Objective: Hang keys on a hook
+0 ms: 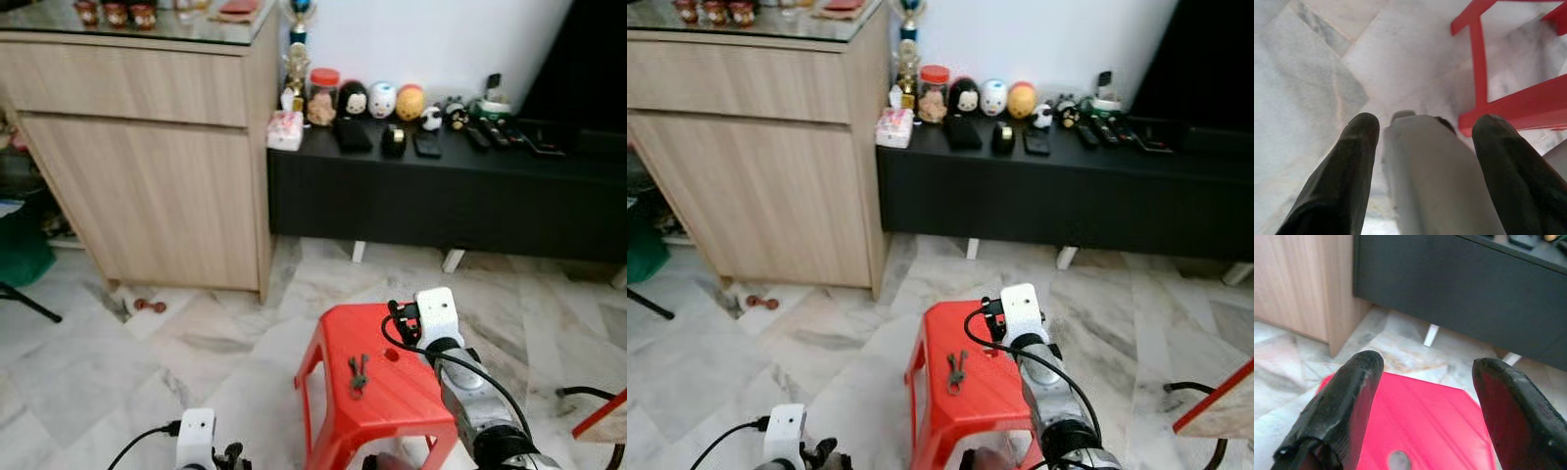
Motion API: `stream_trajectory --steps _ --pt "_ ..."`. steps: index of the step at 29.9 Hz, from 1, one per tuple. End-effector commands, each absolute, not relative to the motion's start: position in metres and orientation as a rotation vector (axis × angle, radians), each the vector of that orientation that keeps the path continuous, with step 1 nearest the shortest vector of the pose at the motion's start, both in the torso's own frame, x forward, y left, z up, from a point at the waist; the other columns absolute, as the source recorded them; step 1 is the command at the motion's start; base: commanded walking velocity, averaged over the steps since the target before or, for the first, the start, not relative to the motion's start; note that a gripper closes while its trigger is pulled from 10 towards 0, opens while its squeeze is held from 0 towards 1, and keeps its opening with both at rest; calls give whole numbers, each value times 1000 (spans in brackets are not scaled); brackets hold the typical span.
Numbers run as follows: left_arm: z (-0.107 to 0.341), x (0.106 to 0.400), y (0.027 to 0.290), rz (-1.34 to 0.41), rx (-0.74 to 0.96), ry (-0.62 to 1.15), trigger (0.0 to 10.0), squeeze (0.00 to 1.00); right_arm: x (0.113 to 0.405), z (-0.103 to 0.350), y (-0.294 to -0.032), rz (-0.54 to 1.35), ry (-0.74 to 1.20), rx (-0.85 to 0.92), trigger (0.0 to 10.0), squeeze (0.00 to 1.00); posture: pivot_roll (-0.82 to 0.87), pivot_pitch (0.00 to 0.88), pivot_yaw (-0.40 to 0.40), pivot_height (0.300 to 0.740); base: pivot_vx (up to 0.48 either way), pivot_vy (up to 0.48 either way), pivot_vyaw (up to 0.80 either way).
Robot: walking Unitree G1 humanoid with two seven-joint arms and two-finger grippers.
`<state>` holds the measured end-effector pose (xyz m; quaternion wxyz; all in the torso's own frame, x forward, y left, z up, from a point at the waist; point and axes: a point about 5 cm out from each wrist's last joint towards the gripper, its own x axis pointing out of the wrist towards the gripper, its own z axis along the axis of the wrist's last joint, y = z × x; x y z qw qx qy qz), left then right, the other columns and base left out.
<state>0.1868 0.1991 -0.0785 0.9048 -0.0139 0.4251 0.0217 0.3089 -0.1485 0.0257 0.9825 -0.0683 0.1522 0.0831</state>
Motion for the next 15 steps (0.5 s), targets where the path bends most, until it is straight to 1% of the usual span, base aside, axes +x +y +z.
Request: stream_trajectory --steps 1,4,10,12,13,15 --pt "-82 183 193 33 -41 904 10000 0 309 25 -159 148 321 -154 10000 0 44 0 -106 631 341 0 0" --pt "-82 183 192 32 -40 901 10000 0 308 24 -159 156 328 -154 10000 0 43 0 -107 631 284 0 0" --pt "-82 183 192 30 -44 897 10000 0 305 19 -159 170 363 -167 10000 0 42 0 -107 631 0 0 0" --pt "-82 183 191 28 -47 899 10000 0 299 10 -157 236 438 -197 10000 0 44 0 -108 631 0 0 0" --pt "-82 183 191 28 -47 899 10000 0 299 10 -157 236 438 -197 10000 0 44 0 -108 631 0 0 0" --pt "-82 182 190 28 -47 900 10000 0 295 2 -160 275 502 -238 10000 0 44 0 -107 631 0 0 0"
